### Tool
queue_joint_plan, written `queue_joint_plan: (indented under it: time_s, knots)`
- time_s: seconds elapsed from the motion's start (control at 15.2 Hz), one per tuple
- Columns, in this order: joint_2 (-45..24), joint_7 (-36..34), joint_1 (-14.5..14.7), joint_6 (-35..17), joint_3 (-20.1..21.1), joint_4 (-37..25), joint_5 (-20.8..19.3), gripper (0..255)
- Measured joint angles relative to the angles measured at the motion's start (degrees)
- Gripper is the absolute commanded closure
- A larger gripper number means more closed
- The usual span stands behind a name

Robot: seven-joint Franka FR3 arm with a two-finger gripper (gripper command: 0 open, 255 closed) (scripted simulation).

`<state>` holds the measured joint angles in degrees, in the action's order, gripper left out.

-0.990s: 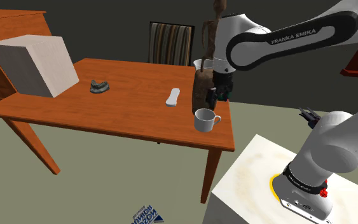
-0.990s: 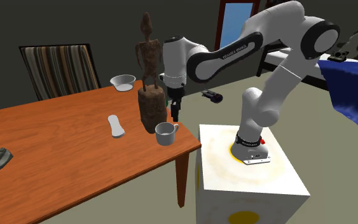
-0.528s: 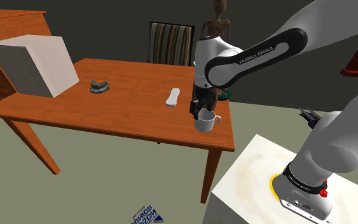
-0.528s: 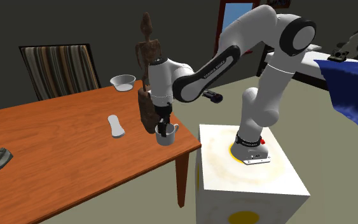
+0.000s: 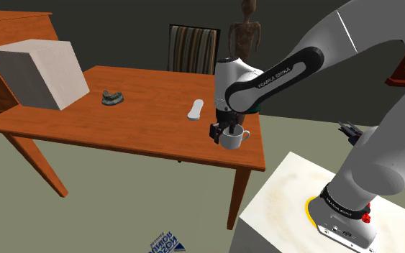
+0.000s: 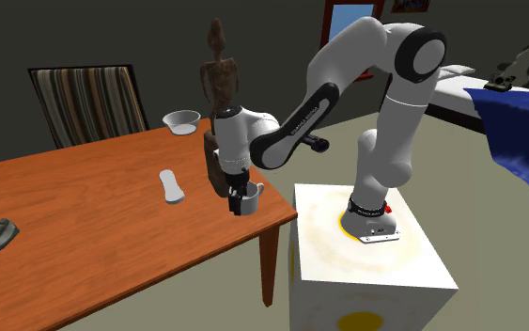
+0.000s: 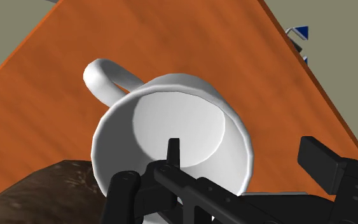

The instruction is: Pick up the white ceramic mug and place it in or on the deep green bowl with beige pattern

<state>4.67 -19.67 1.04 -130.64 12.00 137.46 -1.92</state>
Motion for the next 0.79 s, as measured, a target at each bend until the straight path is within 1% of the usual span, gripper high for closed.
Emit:
queue_joint_plan:
  time_s: [0.13, 0.46, 0.53, 0.79]
  knots:
    - [-0.54, -0.07, -0.05, -0.93, -0.02, 0.4, -0.17, 0]
    - [-0.71, -0.12, -0.06, -1.21, -0.02, 0.47, -0.23, 0]
    - [-0.71, -0.12, -0.06, -1.21, -0.02, 0.47, -0.23, 255]
    - [-0.71, -0.12, -0.06, -1.21, -0.02, 0.47, -0.23, 255]
